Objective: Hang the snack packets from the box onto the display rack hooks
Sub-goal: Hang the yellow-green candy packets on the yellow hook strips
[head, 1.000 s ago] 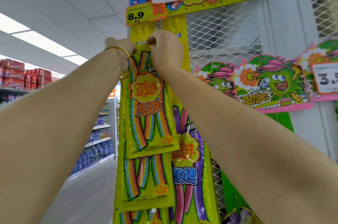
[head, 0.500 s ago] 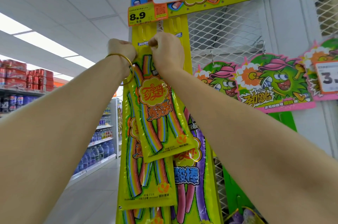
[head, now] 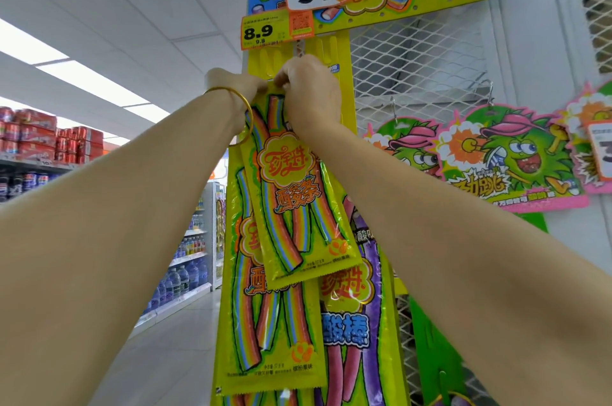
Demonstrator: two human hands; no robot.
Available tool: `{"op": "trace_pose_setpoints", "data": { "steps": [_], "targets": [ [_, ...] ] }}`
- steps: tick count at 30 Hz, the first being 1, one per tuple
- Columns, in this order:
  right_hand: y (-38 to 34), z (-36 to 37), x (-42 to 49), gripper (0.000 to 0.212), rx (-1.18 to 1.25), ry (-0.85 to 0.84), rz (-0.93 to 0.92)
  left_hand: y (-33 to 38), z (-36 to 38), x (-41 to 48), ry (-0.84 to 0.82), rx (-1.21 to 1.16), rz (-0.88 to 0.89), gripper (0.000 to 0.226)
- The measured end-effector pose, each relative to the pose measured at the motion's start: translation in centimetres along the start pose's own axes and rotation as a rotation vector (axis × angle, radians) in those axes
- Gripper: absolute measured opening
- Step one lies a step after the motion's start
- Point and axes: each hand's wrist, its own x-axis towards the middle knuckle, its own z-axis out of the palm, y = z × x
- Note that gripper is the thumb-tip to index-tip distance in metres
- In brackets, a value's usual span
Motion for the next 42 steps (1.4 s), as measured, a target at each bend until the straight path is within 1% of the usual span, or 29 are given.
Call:
{"op": "trace_pose_setpoints", "data": {
  "steps": [4,5,7,9,11,13,14,16,18,20,22,23,25,26,28,30,31,33,35,36,38,41,42],
  "targets": [
    [0.0,-0.1,0.1,0.024,-0.019,0.011,-0.029,0.4,0.2,0.2,-0.010,0.021,-0.032,0.013],
    [0.1,0.0,0.2,0.025,-0.008,0.011,-0.030,0.4,0.2,0.5,-0.020,0.012,-0.047,0.016],
    [0.2,0.2,0.3,0.025,0.024,0.009,-0.032,0.3,0.1,0.9,-0.039,-0.002,-0.087,0.030],
    [0.2,0.5,0.4,0.026,0.050,0.012,-0.034,0.4,0.0,1.2,-0.058,-0.003,-0.105,0.033],
    [0.0,0.5,0.4,0.027,0.066,0.004,-0.029,0.5,-0.1,1.5,-0.077,-0.008,-0.140,0.026],
    [-0.1,0.3,0.3,0.028,0.061,-0.014,-0.020,0.5,-0.3,1.7,-0.097,-0.014,-0.176,0.008],
    [-0.1,0.2,0.4,0.029,0.051,-0.029,-0.017,0.5,-0.4,1.5,-0.108,-0.029,-0.196,0.009],
    [-0.4,-0.2,0.5,0.031,0.012,-0.078,-0.008,0.4,-0.5,1.4,-0.123,-0.032,-0.225,0.020],
    [-0.8,-0.6,0.7,0.034,-0.028,-0.147,0.007,0.3,-0.6,1.3,-0.146,-0.035,-0.229,0.022],
    [-1.0,-1.0,0.6,0.035,-0.035,-0.178,0.020,0.0,-0.8,1.5,-0.164,-0.042,-0.236,0.017],
    [-1.0,-1.2,0.0,0.033,-0.017,-0.155,0.018,-0.5,-1.2,2.2,-0.184,-0.051,-0.237,0.007],
    [-1.0,-1.2,-0.5,0.031,-0.004,-0.144,0.018,-0.9,-1.3,2.6,-0.194,-0.066,-0.238,0.008],
    [-1.0,-1.2,-1.5,0.031,0.018,-0.136,0.024,-1.4,-1.7,2.3,-0.235,-0.088,-0.215,0.027],
    [-1.0,-1.2,-1.9,0.032,0.030,-0.128,0.031,-1.6,-1.9,1.8,-0.250,-0.104,-0.170,0.033],
    [-1.0,-1.3,-2.3,0.030,0.061,-0.093,0.045,-2.2,-2.2,1.0,-0.263,-0.172,-0.116,0.030],
    [-1.1,-1.4,-2.5,0.027,0.081,-0.059,0.046,-2.8,-2.4,0.4,-0.203,-0.187,-0.029,0.017],
    [-1.1,-1.5,-2.6,0.026,0.077,-0.045,0.040,-3.1,-2.3,0.2,-0.157,-0.184,0.010,0.015],
    [-1.1,-1.5,-2.7,0.026,0.039,-0.023,0.034,-3.5,-2.2,-0.4,-0.064,-0.129,0.068,0.022],
    [-0.9,-1.2,-2.7,0.029,0.000,0.001,0.047,-3.9,-2.1,-0.7,0.064,0.026,0.124,0.026],
    [-0.8,-1.0,-2.6,0.031,-0.022,0.013,0.052,-4.1,-2.2,-0.9,0.110,0.106,0.151,0.024],
    [-0.4,-0.7,-2.6,0.037,-0.086,0.031,0.053,-4.4,-2.3,-1.1,0.115,0.156,0.168,0.012],
    [0.0,-0.3,-2.9,0.049,-0.127,0.017,0.047,-5.0,-2.2,-1.3,0.082,0.147,0.134,0.023],
    [0.0,-0.3,-3.0,0.051,-0.132,0.015,0.044,-5.1,-2.2,-1.3,0.074,0.145,0.129,0.022]
  ]
}}
